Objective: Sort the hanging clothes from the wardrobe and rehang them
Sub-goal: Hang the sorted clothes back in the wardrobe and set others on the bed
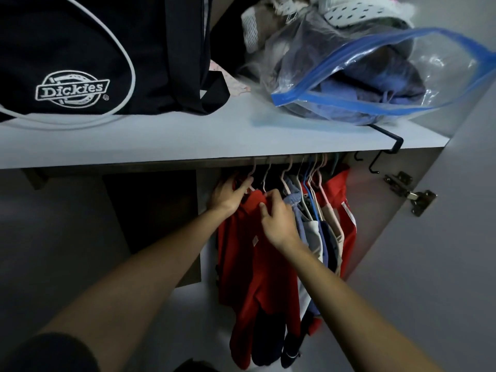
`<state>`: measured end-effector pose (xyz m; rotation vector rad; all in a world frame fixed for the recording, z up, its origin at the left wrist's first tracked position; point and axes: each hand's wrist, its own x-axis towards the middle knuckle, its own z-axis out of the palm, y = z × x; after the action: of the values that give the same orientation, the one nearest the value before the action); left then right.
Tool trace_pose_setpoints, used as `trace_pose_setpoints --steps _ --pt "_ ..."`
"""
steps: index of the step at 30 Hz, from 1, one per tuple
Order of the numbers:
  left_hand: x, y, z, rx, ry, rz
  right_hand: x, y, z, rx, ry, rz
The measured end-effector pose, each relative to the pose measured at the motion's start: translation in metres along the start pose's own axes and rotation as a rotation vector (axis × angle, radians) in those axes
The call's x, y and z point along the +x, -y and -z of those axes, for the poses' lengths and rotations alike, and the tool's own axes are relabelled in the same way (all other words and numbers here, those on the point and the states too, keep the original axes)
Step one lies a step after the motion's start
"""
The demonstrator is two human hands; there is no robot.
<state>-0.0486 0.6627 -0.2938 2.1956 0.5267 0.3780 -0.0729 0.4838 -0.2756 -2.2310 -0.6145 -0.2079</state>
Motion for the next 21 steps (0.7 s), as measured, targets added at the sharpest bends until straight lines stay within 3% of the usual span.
trace_pose_setpoints --steps 9,12,21 --pt "0.012 0.002 0.002 0.035 0.071 -0.054 -0.018 -0.011 -0.010 -0.390 -0.132 0.170" --pt "0.013 0.002 0.005 0.078 0.088 -0.062 -0.023 -0.017 -0.013 -0.493 -0.104 0.165" --pt "-0.023 0.004 0.014 0.194 0.105 -0.055 -0.037 -0.016 0.010 -0.374 0.037 0.083"
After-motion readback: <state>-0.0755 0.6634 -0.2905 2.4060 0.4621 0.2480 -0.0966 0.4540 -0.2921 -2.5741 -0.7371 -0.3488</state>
